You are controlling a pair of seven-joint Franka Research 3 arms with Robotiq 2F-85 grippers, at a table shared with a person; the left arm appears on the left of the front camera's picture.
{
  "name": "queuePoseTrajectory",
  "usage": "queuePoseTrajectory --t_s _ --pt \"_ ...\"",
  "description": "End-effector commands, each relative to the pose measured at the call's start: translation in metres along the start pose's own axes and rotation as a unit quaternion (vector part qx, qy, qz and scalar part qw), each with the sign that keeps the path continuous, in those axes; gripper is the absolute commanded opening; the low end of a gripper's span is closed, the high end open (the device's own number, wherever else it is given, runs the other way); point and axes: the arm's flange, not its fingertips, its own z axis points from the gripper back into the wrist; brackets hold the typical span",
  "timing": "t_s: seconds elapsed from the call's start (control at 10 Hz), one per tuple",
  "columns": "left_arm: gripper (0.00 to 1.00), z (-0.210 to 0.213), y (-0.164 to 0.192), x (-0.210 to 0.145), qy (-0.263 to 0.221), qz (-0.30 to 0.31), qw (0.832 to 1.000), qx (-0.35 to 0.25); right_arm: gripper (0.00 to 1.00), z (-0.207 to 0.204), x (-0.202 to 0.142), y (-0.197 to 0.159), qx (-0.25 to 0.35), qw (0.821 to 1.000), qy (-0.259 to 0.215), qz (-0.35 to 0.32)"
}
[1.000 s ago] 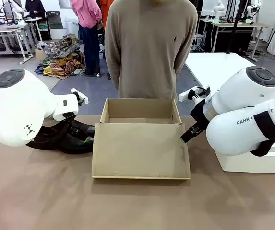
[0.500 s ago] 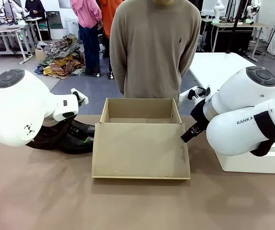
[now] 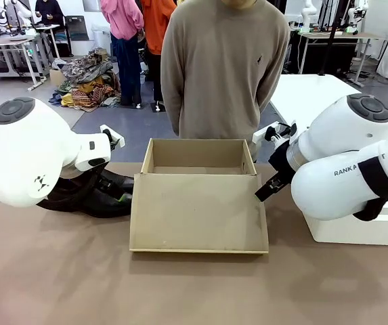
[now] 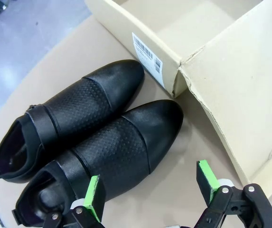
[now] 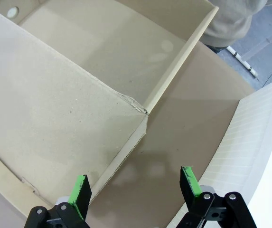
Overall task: Pack the shoes into the box.
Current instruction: Place one shoe of the Shoes into the Shoes Box.
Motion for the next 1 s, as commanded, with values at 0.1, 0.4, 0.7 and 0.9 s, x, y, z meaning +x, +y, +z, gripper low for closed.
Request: queuePoseTrajectory --t_s 0.1,0.4,0.7,0.9 --pt "1.0 0.033 0.003 0.019 -0.01 -0.006 1.0 -0.008 1.0 0.038 0.019 -0.009 0.041 0.999 0.002 -0.002" --pt "1.0 0.076 0.01 0.038 -0.002 -0.018 1.0 -0.022 1.0 0.077 0.032 -0.017 0.06 0.998 0.009 0.003" --pt "1.0 0.108 0.006 0.048 0.007 -0.034 0.997 -0.069 1.0 0.108 0.039 -0.019 0.066 0.997 0.022 0.022" --pt "1.0 0.116 0.005 0.051 0.013 -0.048 0.996 -0.067 1.0 0.118 0.041 -0.019 0.073 0.996 0.029 0.031"
